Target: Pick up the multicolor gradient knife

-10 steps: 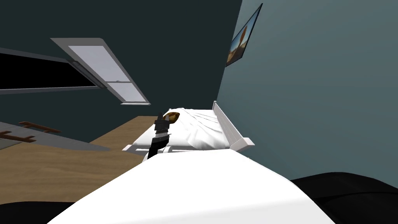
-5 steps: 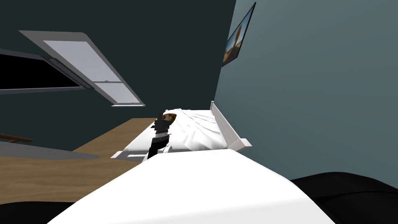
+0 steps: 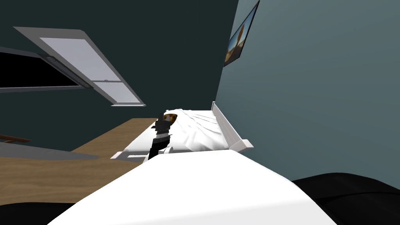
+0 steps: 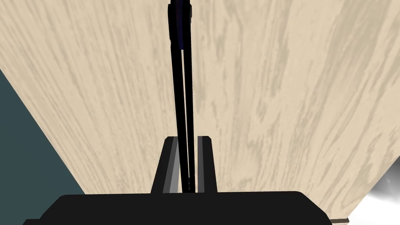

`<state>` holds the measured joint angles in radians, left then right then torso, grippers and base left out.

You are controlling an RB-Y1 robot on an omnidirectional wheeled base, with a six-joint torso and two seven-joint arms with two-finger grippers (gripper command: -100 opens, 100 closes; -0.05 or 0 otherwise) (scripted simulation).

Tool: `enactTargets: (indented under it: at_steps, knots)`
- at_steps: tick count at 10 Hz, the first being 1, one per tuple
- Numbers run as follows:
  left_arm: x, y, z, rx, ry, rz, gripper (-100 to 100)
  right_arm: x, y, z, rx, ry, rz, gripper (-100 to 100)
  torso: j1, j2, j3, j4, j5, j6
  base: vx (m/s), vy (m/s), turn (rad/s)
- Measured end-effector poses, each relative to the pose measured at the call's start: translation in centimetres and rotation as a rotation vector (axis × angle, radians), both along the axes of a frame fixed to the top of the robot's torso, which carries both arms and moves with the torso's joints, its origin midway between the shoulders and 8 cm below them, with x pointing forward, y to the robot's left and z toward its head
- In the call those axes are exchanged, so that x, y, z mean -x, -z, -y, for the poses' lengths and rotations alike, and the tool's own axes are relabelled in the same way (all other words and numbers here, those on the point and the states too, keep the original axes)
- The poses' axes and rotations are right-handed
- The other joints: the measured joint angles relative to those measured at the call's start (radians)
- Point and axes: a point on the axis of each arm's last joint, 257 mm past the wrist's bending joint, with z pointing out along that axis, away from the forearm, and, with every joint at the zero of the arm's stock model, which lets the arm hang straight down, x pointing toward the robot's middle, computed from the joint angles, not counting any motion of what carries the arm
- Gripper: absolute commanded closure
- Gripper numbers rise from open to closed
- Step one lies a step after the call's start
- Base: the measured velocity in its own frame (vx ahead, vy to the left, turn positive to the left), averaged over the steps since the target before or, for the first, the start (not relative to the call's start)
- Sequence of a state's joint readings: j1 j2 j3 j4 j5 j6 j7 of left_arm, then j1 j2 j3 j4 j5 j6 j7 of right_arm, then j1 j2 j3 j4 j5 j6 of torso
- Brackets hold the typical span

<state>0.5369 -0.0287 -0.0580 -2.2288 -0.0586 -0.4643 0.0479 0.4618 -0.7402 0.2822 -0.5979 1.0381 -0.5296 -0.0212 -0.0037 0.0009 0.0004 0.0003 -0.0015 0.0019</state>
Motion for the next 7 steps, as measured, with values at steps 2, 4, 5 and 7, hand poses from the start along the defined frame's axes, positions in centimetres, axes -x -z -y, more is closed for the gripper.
enactTargets:
  at_steps: [2,4,5,7]
  knots:
    - [0.0,0.0,0.0,0.000,0.000,0.000,0,0.0,-0.5,1.0,0.005,0.011,-0.001,100,0.003,0.003,0.002,0.001,0.001,-0.001,-0.080,0.085,0.154]
    - [0.0,0.0,0.0,0.000,0.000,0.000,0,-0.3,-1.3,2.1,0.006,0.028,0.000,100,0.006,0.005,0.003,0.001,0.001,0.000,-0.078,0.082,0.059]
    - [0.0,0.0,0.0,0.000,0.000,0.000,0,-0.2,-1.8,2.6,0.006,0.037,-0.002,100,0.006,0.005,0.003,0.001,0.002,0.000,-0.061,0.055,0.060]
    - [0.0,0.0,0.0,0.000,0.000,0.000,0,-0.3,-2.2,3.1,0.004,0.047,-0.003,0,0.002,0.003,0.002,0.001,0.001,0.000,-0.012,0.008,0.003]
